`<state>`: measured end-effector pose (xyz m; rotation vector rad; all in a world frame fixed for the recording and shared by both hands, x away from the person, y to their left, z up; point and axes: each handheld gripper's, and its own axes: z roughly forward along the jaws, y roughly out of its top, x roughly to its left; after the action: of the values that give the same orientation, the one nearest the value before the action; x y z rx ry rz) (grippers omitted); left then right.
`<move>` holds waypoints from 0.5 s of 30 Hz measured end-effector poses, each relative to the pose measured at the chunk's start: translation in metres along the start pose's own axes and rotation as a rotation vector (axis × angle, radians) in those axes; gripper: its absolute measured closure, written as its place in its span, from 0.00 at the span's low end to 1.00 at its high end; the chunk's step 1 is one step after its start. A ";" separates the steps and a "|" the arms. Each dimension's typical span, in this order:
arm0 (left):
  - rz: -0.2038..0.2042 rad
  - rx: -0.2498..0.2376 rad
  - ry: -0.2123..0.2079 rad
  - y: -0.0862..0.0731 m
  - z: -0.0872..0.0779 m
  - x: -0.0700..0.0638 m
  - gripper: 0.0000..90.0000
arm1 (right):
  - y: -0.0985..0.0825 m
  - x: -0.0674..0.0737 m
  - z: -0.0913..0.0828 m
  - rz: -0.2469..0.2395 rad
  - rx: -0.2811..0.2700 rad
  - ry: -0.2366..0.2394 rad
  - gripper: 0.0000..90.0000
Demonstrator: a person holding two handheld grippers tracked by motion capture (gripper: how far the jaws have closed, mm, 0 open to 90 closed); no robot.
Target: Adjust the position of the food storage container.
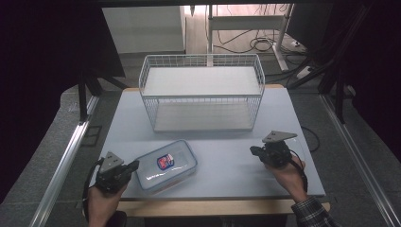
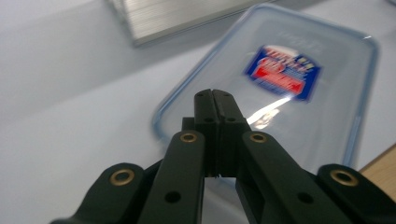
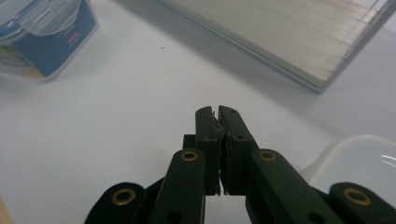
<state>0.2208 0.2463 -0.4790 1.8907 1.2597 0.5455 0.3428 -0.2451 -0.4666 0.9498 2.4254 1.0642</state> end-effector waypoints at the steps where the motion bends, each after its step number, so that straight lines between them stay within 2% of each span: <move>1: -0.012 0.006 0.007 -0.003 -0.001 0.002 1.00 | 0.000 0.001 0.001 -0.005 -0.001 0.004 0.97; 4: -0.030 0.057 0.038 -0.018 -0.001 0.004 1.00 | 0.001 0.006 0.002 -0.009 -0.003 0.022 0.95; 8: -0.039 0.089 0.036 -0.025 0.005 0.004 1.00 | 0.001 0.009 0.003 -0.013 -0.005 0.032 0.94; 10: -0.042 0.095 0.058 -0.025 0.009 0.003 1.00 | 0.002 0.011 0.004 -0.017 -0.004 0.038 0.94; 15: -0.051 0.085 0.033 -0.021 0.018 0.001 1.00 | 0.003 0.015 0.010 -0.027 0.002 0.058 0.94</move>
<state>0.2223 0.2450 -0.5063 1.9213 1.3684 0.5057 0.3384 -0.2287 -0.4716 0.8962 2.4795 1.0948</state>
